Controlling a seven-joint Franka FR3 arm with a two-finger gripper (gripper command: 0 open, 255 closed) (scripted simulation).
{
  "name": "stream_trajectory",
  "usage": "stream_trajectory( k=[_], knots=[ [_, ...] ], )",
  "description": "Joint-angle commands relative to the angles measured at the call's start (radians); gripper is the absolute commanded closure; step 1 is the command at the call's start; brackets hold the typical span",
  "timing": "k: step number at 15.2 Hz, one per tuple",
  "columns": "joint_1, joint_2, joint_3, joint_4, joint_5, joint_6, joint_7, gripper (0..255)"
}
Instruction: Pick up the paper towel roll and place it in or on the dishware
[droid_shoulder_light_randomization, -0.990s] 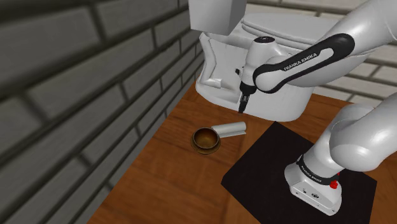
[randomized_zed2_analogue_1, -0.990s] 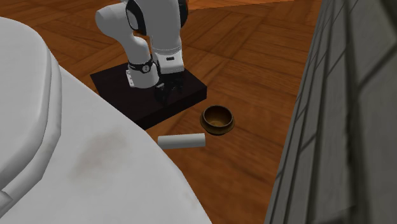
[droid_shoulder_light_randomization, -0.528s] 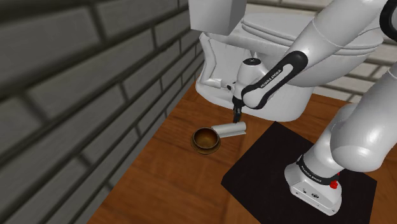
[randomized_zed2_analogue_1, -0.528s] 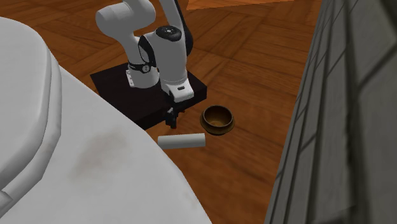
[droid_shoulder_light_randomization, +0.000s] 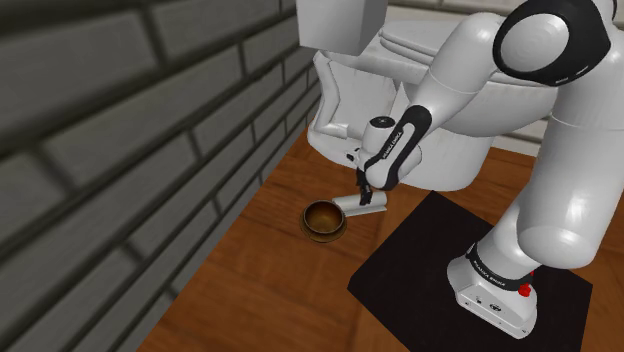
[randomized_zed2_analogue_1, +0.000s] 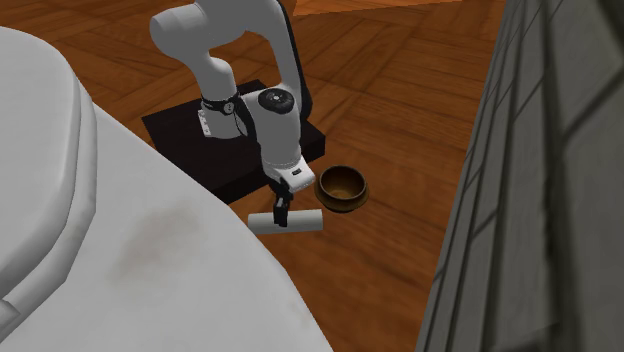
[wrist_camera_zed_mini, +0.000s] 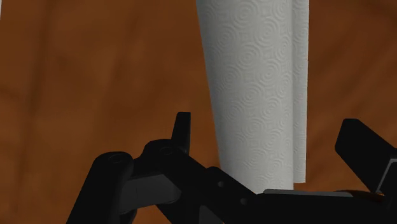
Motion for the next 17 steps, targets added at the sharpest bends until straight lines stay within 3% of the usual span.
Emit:
stream_trajectory(
  k=[1, 5, 13, 14, 17],
  knots=[
    [-0.008, 0.039, 0.012, 0.013, 0.006, 0.027, -0.006, 0],
    [-0.029, 0.122, 0.032, 0.041, 0.015, 0.083, -0.013, 0],
    [-0.029, 0.122, 0.032, 0.040, 0.015, 0.083, -0.013, 0],
    [-0.029, 0.122, 0.032, 0.040, 0.015, 0.083, -0.013, 255],
    [-0.029, 0.122, 0.032, 0.040, 0.015, 0.083, -0.013, 255]
  ],
)
